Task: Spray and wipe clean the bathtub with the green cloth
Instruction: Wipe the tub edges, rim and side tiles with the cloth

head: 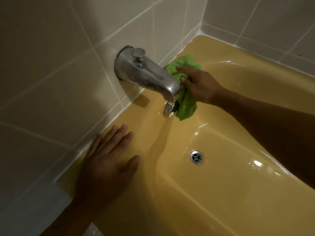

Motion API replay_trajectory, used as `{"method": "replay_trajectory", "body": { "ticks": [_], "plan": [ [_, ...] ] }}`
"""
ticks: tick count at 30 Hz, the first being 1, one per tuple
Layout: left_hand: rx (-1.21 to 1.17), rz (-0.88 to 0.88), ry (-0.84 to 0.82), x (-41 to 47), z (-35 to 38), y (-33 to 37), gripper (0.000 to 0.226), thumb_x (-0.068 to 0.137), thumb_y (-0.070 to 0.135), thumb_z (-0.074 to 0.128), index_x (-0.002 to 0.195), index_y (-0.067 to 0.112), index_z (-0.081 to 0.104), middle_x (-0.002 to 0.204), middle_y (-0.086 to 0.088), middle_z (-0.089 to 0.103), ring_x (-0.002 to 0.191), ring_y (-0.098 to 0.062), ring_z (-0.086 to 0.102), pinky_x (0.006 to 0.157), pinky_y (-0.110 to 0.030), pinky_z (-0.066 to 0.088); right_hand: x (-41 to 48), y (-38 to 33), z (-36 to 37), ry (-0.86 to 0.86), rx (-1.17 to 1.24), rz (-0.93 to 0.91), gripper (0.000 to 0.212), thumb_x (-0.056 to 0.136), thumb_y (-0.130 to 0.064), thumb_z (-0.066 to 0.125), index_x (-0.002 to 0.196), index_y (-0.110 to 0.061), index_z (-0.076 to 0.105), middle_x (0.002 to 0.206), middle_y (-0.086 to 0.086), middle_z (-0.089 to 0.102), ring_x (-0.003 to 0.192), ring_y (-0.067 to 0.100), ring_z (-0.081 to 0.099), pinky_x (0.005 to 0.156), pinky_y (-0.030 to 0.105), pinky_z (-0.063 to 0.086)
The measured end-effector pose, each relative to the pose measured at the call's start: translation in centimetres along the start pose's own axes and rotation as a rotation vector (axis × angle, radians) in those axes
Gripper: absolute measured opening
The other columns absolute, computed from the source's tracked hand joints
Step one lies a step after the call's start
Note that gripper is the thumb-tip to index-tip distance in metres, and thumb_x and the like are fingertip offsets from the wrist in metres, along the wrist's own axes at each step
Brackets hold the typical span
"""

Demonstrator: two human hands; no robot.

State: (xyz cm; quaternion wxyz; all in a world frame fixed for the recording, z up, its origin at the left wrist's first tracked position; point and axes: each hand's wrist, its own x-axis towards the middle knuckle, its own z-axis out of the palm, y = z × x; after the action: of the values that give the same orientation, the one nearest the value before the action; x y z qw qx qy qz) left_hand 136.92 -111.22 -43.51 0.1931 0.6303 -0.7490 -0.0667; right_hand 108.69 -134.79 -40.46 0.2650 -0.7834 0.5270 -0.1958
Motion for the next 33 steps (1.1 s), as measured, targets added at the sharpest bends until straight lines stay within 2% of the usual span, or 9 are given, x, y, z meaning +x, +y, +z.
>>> {"method": "replay_trajectory", "body": {
  "ticks": [6, 11, 14, 18, 23, 26, 28, 30, 33],
  "plan": [
    [-0.018, 0.061, 0.08, -0.5, 0.0, -0.9, 0.058, 0.094, 0.05, 0.06, 0.14, 0.015, 0.064, 0.157, -0.003, 0.049, 0.149, -0.022, 0.042, 0.116, -0.061, 0.037, 4.3, 1.1, -0.6, 0.025, -0.148, 0.118, 0.042, 0.11, -0.037, 0.037, 0.151, -0.034, 0.045, 0.167, 0.0, 0.028, 0.156, 0.02, 0.015, 0.125, 0.054, 0.004],
    [0.004, 0.032, 0.085, -0.6, -0.1, -0.7, 0.057, 0.096, 0.05, 0.057, 0.142, 0.016, 0.063, 0.158, -0.001, 0.048, 0.151, -0.021, 0.039, 0.12, -0.055, 0.035, 3.3, -1.9, 2.1, 0.037, -0.054, 0.091, 0.044, 0.106, -0.04, 0.044, 0.148, -0.028, 0.051, 0.164, 0.003, 0.034, 0.154, 0.02, 0.022, 0.125, 0.052, 0.004],
    [0.031, -0.032, 0.071, -0.7, 0.0, -0.6, 0.059, 0.098, 0.054, 0.051, 0.144, 0.018, 0.061, 0.161, 0.0, 0.045, 0.153, -0.018, 0.035, 0.124, -0.05, 0.03, 0.4, -3.7, 3.3, -0.025, -0.016, -0.007, 0.064, 0.09, -0.051, 0.051, 0.145, -0.019, 0.055, 0.156, 0.011, 0.045, 0.148, 0.029, 0.035, 0.122, 0.058, 0.017],
    [0.015, -0.146, 0.077, -1.1, -0.1, -0.1, 0.06, 0.096, 0.056, 0.049, 0.145, 0.023, 0.06, 0.161, 0.004, 0.044, 0.153, -0.015, 0.033, 0.121, -0.052, 0.034, -2.5, -5.9, 5.2, -0.015, 0.142, -0.049, 0.044, 0.096, -0.037, 0.054, 0.134, -0.016, 0.061, 0.132, 0.008, 0.063, 0.124, 0.027, 0.056, 0.114, 0.053, 0.036],
    [0.053, -0.211, 0.148, -3.1, -0.2, 0.2, 0.057, 0.097, 0.052, 0.051, 0.144, 0.022, 0.061, 0.159, 0.003, 0.047, 0.152, -0.016, 0.036, 0.122, -0.047, 0.033, -5.0, -8.3, 7.7, -0.126, -0.038, -0.198, 0.049, 0.1, -0.045, 0.039, 0.141, -0.03, 0.06, 0.156, 0.003, 0.047, 0.146, 0.026, 0.038, 0.12, 0.047, 0.024],
    [0.059, -0.21, 0.245, -4.7, 0.0, -0.1, 0.05, 0.098, 0.044, 0.057, 0.139, 0.017, 0.066, 0.154, 0.0, 0.053, 0.148, -0.018, 0.042, 0.121, -0.046, 0.034, -6.6, -9.9, 9.1, -0.153, 0.024, -0.251, 0.042, 0.102, -0.042, 0.043, 0.136, -0.031, 0.064, 0.149, -0.005, 0.055, 0.144, 0.019, 0.041, 0.118, 0.039, 0.017],
    [0.06, -0.189, 0.291, -5.3, 0.1, -0.7, 0.047, 0.1, 0.039, 0.059, 0.139, 0.014, 0.065, 0.152, -0.003, 0.055, 0.146, -0.021, 0.045, 0.12, -0.047, 0.037, -8.1, -11.0, 10.2, -0.159, 0.124, -0.284, 0.04, 0.101, -0.043, 0.045, 0.128, -0.028, 0.069, 0.135, -0.006, 0.066, 0.132, 0.018, 0.053, 0.116, 0.05, 0.031],
    [0.045, -0.204, 0.294, -5.5, 0.0, -0.8, 0.049, 0.101, 0.037, 0.057, 0.144, 0.014, 0.061, 0.153, -0.005, 0.054, 0.145, -0.021, 0.046, 0.119, -0.046, 0.037, -9.8, -11.7, 10.6, -0.158, 0.289, -0.22, 0.038, 0.102, -0.038, 0.047, 0.12, -0.017, 0.073, 0.12, 0.001, 0.071, 0.116, 0.02, 0.062, 0.104, 0.049, 0.044],
    [0.002, -0.247, 0.311, -5.5, -0.3, -0.6, 0.049, 0.105, 0.032, 0.05, 0.15, 0.014, 0.053, 0.153, -0.008, 0.054, 0.14, -0.024, 0.048, 0.115, -0.047, 0.042, -12.0, -12.2, 9.9, -0.245, 0.503, -0.036, 0.031, 0.108, -0.032, 0.048, 0.122, -0.017, 0.07, 0.118, -0.002, 0.071, 0.113, 0.015, 0.065, 0.105, 0.043, 0.049]
  ]
}}
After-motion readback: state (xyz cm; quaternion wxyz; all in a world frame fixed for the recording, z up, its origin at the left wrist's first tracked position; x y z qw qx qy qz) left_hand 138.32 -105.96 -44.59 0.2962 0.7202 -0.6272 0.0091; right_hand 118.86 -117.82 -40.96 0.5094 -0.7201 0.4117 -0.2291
